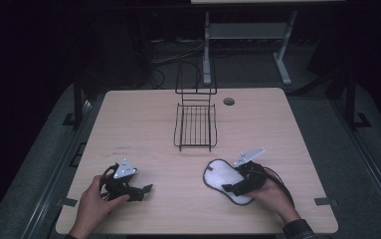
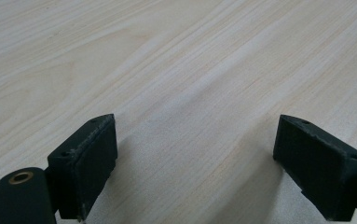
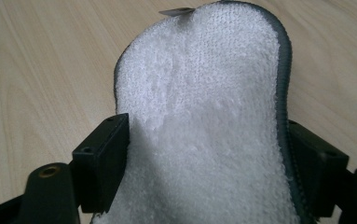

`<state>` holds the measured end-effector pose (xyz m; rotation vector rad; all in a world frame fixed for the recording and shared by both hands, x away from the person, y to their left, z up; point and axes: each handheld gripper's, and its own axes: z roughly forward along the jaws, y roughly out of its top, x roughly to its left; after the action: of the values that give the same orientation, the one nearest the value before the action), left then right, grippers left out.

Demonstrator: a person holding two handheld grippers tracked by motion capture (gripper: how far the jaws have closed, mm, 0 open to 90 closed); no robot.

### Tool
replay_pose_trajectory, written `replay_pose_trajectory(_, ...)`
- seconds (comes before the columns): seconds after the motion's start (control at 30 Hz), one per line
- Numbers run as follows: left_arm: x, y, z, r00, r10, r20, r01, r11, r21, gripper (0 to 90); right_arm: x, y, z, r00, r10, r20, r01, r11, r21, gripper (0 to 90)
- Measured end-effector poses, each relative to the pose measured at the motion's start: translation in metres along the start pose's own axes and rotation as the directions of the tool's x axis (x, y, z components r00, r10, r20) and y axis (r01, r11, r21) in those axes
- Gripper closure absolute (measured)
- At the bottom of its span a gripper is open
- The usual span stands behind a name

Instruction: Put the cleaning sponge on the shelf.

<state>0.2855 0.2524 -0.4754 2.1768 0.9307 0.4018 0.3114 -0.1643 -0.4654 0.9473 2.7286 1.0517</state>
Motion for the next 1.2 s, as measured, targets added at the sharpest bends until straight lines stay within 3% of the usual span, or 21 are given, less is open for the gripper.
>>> replay_pose_trajectory(0.5, 0.0, 0.0, 0.0, 1.0, 0.001, -0.001, -0.001, 1.0, -0.001, 12.7, 0.0, 0.003, -0.013, 1.0, -0.008, -0.006, 0.008, 0.999, -0.032, 38.8)
replay_pose_trajectory(1.2, 0.0, 0.0, 0.0, 1.0, 0.002, 0.0, -0.002, 1.0, 0.0, 12.7, 0.0, 0.006, -0.029, 0.9976, 0.005, -0.068, -0.012, 0.996, -0.094, 58.2)
